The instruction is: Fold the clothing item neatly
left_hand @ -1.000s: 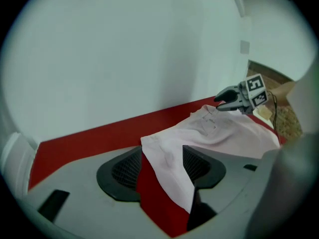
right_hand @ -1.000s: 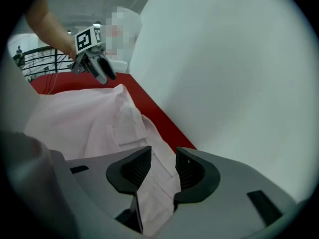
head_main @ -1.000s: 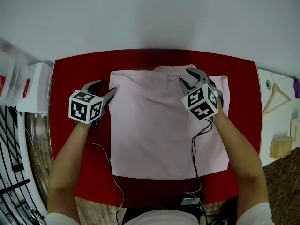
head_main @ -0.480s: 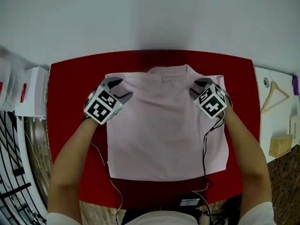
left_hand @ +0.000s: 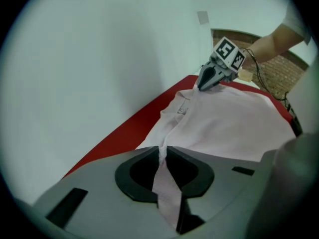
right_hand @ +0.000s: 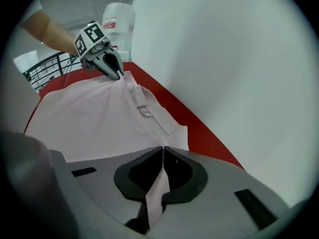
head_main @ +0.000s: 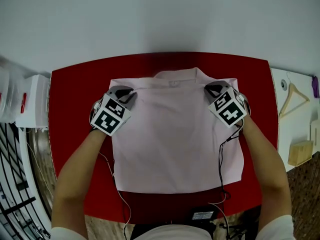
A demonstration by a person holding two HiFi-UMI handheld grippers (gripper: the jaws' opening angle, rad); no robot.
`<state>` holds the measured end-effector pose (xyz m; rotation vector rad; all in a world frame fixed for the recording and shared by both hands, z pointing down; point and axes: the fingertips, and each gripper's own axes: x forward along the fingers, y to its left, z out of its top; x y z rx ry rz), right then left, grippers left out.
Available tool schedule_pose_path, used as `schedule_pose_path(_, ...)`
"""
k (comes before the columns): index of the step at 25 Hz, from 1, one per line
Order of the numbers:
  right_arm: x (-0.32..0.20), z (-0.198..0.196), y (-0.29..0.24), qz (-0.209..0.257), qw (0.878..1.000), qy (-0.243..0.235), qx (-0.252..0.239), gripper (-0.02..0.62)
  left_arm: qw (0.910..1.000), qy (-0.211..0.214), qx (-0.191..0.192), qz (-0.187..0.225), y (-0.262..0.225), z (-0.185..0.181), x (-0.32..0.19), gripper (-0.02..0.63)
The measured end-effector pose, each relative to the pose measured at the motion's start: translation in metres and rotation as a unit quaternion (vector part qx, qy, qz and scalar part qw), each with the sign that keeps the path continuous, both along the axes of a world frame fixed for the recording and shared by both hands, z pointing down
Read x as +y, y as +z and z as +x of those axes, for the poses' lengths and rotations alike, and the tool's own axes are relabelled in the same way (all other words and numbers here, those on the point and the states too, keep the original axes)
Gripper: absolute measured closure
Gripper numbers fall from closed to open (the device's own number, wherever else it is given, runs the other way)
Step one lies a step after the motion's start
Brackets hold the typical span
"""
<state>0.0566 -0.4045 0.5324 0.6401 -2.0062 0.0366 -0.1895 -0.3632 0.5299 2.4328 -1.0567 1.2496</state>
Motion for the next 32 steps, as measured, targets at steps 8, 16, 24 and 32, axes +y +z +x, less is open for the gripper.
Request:
schedule_pose_path(8, -0.021, 0.006, -0.001, 0.029, 0.998, 0.055, -0.022, 0.571, 0.9971, -0.056, -0.013, 0.05, -0.008, -0.015, -0.02, 0.552)
schedule_pose_path(16, -0.034, 0.016, 0.022, 0.041, 0.993, 0.112, 0.011, 0.571, 0.9935, -0.106, -0.023, 0.036, 0.011, -0.022, -0.039, 0.552)
schedule_pose_path(24, -0.038, 0.01, 0.02, 0.059, 0.992, 0.108, -0.008, 0.568, 0.9924, -0.116, -0.039, 0.015, 0.033, -0.028, -0.037, 0.552)
schedule_pose_path(32, -0.012, 0.073, -0.011, 0.053, 0.989, 0.128, -0.05, 0.471, 0.992, -0.124, -0.018, 0.016, 0.031, -0.028, -0.036, 0.552)
